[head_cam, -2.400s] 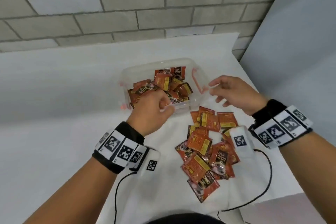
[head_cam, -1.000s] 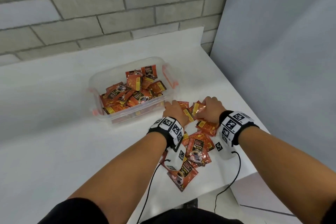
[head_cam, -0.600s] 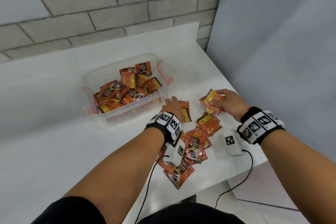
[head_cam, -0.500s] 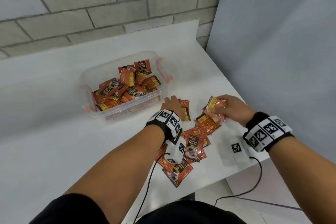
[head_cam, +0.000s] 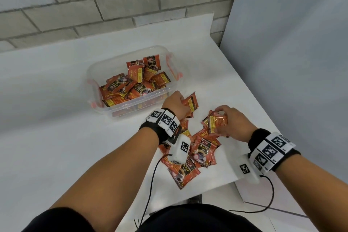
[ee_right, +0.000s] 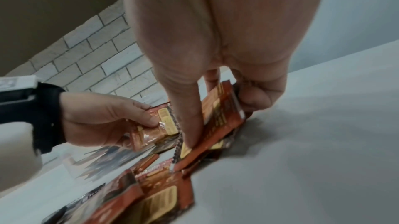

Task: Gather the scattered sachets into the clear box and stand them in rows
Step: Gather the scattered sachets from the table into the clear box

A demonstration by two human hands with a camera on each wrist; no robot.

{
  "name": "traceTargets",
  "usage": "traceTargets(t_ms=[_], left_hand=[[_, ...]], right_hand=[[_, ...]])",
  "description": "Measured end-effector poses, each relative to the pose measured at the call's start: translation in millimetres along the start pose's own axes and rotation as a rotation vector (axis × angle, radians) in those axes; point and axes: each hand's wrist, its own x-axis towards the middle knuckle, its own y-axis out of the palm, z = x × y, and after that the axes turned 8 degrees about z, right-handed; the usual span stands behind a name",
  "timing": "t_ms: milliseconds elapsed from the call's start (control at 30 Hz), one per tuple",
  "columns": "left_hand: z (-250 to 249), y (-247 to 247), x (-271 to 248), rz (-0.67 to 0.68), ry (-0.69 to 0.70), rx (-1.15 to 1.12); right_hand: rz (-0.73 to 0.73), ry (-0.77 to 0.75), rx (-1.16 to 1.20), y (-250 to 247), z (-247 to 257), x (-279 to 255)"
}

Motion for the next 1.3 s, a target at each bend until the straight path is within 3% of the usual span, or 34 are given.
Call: traceTargets(t_ms=[133, 233, 333, 500, 633, 767, 1000, 1100, 1300], left_hand=[[16.1, -13.2, -13.2, 0.021, 0.054, -0.149], [27.6, -12.8, -21.8, 0.032, -0.015, -0.197], [30.9, -6.2, -18.6, 0.059, -0.127, -0.116], [20.4, 7.1, -0.8, 0.054, -0.224, 0.166], [2.3, 11.6, 11.2, -0.004, -0.302, 0.421], [-10.5, 15.2, 19.4, -0.041, -0.363, 0.429], [-12.9, 18.1, 24.3, 0.008, -0.298, 0.147], [-12.3, 14.6, 21.6, -0.035, -0.256, 0.002], [2.2, -1.5, -12.3, -0.17, 0.072, -0.298]], right_hand=[[0.067, -0.013, 0.08, -4.2, 0.7, -10.1], [0.103, -0.012, 0.137, -10.7, -1.1, -12.8], [0.09, 0.035, 0.134, -16.4, -2.9, -7.3], [0.085, 0.084, -0.104, -5.9, -5.0, 6.0], [0.018, 0.1, -0.162, -2.8, -2.6, 9.6], [-0.009, 0.111, -0.145, -3.2, -0.9, 9.1], [-0.025, 0.07, 0.061, -6.9, -1.7, 7.6], [-0.072, 0.07, 0.185, -13.4, -6.9, 6.5], [-0.21, -0.027, 0.295, -36.8, 34.9, -1.6]])
